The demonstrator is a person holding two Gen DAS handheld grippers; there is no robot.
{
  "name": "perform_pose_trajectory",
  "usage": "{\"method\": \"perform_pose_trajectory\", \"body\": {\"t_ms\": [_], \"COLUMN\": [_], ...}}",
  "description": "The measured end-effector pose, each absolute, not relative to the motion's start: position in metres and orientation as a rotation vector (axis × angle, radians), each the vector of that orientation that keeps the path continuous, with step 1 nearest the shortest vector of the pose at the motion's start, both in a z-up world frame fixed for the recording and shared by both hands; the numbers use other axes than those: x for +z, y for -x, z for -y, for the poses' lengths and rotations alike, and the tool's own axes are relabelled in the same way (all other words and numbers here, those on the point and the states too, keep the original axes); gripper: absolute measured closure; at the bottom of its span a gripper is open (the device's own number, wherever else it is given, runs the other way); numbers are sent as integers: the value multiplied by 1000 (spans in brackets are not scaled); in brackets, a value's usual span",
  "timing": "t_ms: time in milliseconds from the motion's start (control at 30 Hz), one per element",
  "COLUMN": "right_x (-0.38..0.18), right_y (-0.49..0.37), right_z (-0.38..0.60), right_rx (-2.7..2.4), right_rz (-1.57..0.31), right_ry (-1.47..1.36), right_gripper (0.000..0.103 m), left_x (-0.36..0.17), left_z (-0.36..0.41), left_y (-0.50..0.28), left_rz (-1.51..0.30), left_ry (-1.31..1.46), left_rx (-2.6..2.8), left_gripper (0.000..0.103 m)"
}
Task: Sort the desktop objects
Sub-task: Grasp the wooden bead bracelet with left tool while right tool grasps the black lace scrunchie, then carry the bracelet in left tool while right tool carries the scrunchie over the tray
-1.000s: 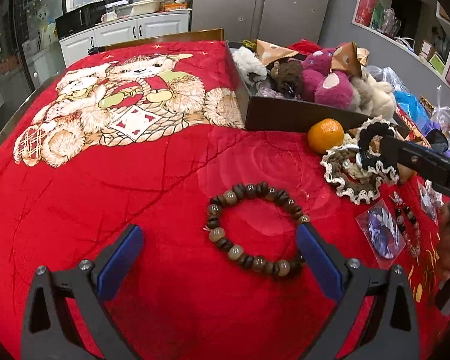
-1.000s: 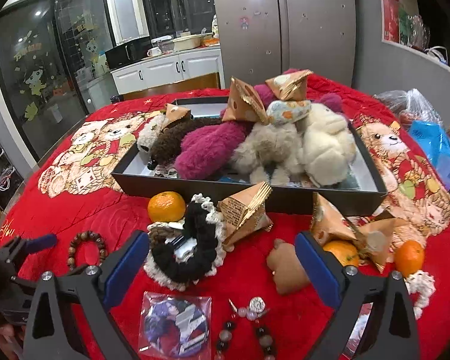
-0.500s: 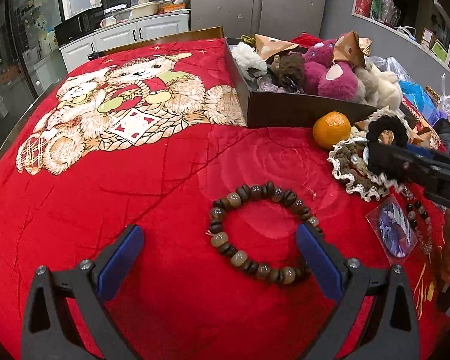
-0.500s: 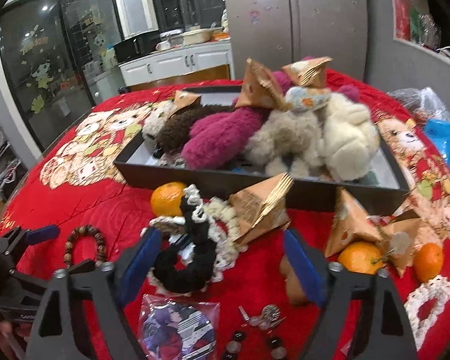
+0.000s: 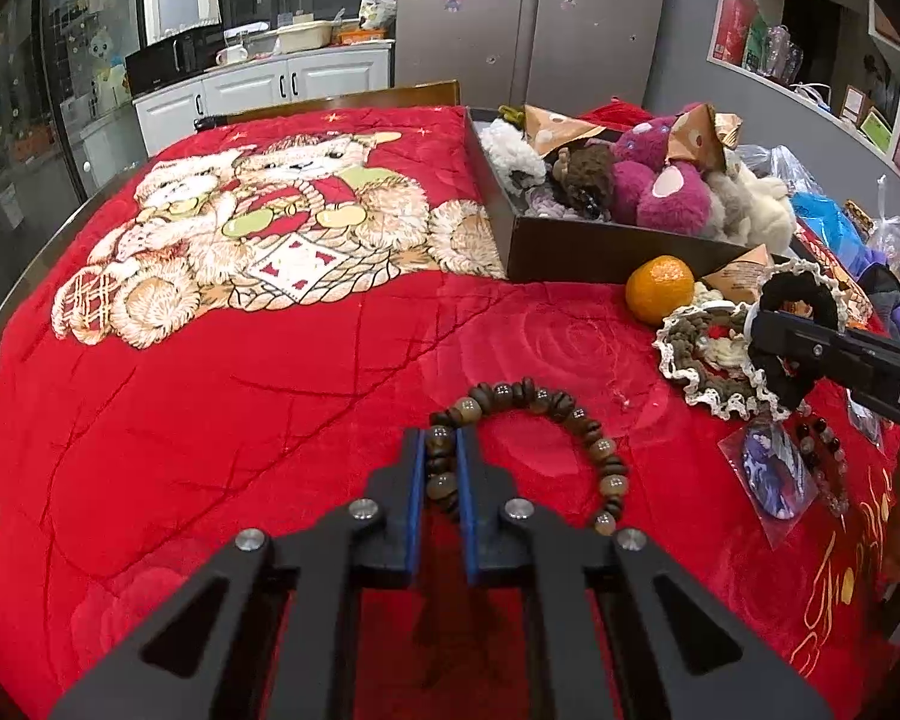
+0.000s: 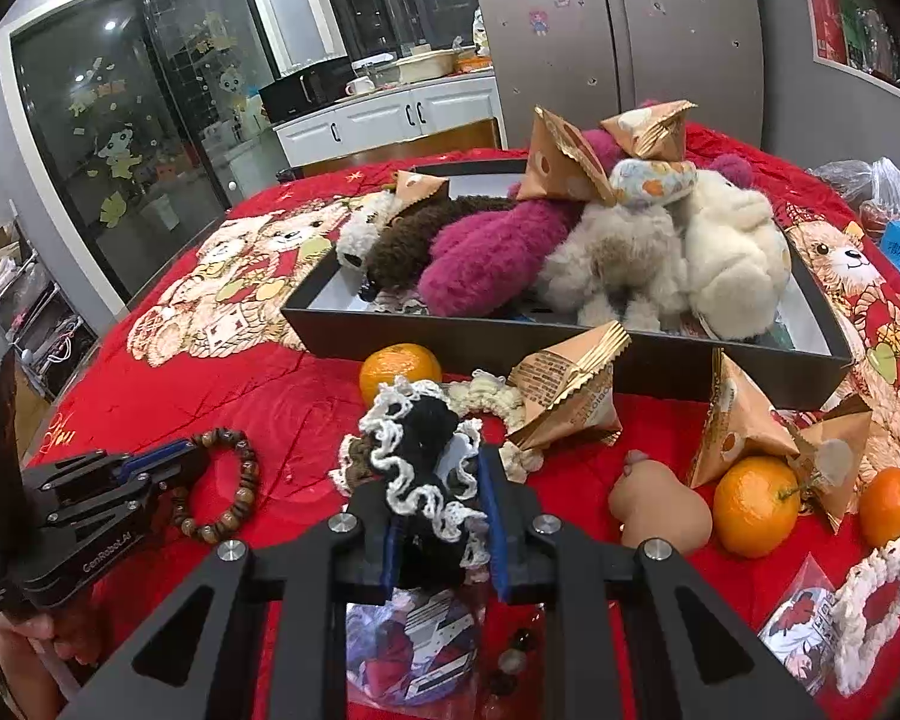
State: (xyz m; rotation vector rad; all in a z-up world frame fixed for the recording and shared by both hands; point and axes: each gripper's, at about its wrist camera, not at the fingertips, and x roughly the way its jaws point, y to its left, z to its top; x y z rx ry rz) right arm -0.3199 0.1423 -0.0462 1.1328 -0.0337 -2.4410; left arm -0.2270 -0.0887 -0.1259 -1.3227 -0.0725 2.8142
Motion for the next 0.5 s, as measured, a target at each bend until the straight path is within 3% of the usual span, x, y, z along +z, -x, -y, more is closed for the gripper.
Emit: {"method": "perform_pose_trajectory", "body": {"t_ms": [500], "right_x": [-26], "right_y": [308], "right_z": [-157], "right_rx": [-2468], "right_rz": [76], "right_ry": [-1063], "right_gripper": [81], "left_x": [-101], "left_z": [82], "left_y": [214], "left_rz": [94], "left_ry": [1192], "left_rx": [2824], "left_gripper": [93]}}
